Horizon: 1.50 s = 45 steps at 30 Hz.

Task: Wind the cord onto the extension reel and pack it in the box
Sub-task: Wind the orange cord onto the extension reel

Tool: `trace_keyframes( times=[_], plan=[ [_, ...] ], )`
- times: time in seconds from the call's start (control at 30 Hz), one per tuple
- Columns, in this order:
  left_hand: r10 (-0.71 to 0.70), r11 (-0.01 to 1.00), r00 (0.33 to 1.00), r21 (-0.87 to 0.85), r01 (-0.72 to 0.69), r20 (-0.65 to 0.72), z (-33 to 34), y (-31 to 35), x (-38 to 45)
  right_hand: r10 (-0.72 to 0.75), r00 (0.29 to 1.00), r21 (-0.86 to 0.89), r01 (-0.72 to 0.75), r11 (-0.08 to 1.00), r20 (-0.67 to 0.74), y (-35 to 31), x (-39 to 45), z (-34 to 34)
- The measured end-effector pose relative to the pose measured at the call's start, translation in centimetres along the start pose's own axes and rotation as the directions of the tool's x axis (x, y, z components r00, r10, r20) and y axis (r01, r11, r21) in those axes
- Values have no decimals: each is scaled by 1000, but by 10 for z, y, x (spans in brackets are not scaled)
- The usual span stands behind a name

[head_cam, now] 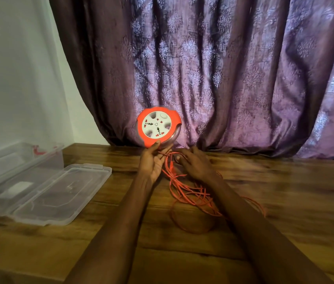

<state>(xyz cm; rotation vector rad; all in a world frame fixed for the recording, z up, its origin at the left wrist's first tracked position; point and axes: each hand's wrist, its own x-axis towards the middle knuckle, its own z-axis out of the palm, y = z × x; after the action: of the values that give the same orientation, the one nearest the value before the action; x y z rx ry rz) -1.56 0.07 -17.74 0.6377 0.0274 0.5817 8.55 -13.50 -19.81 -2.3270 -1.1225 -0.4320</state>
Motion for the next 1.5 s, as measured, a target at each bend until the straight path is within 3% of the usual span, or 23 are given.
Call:
trace_keyframes(
  times=[0.1,0.17,0.27,0.4,0.5,0.6,0.73,0.87,1.13,1.27,1.5],
  plan=[
    [-17,999,1000,-42,18,21,3,-3,1,-37,999,226,31,974,24,1,0,-6],
    [-34,999,998,-40,36,51,5,-4,-2,-87,996,285,80,955,13,1,-3,-8],
    [9,1000,999,-13,-8,31,7,-5,-2,-121,992,203,122,971,-18,3,-5,-13],
    [67,994,998,83,-67,-1,5,-10,5,-46,997,17,47,999,-56,4,-7,-22],
    [131,974,985,200,-107,-111,2,-16,9,30,997,-34,-33,999,-77,5,-9,-26],
    [168,956,970,267,-117,-174,0,-20,7,112,989,-39,-116,992,-95,8,-12,-28],
    [146,932,967,358,-64,-209,-7,-18,7,154,988,-2,-154,988,-20,12,-13,-29],
    [52,910,966,411,60,-255,-13,-17,7,143,987,41,-146,988,71,17,-15,-32],
    [16,907,988,418,50,-153,-3,-21,7,185,960,143,-218,965,211,20,-14,-39],
    [20,919,988,392,42,-152,-2,-20,6,134,974,1,-136,991,183,18,-17,-43],
    [21,952,984,303,35,-180,-4,-14,4,4,999,-7,-3,1000,51,-1,-15,-35]
  ],
)
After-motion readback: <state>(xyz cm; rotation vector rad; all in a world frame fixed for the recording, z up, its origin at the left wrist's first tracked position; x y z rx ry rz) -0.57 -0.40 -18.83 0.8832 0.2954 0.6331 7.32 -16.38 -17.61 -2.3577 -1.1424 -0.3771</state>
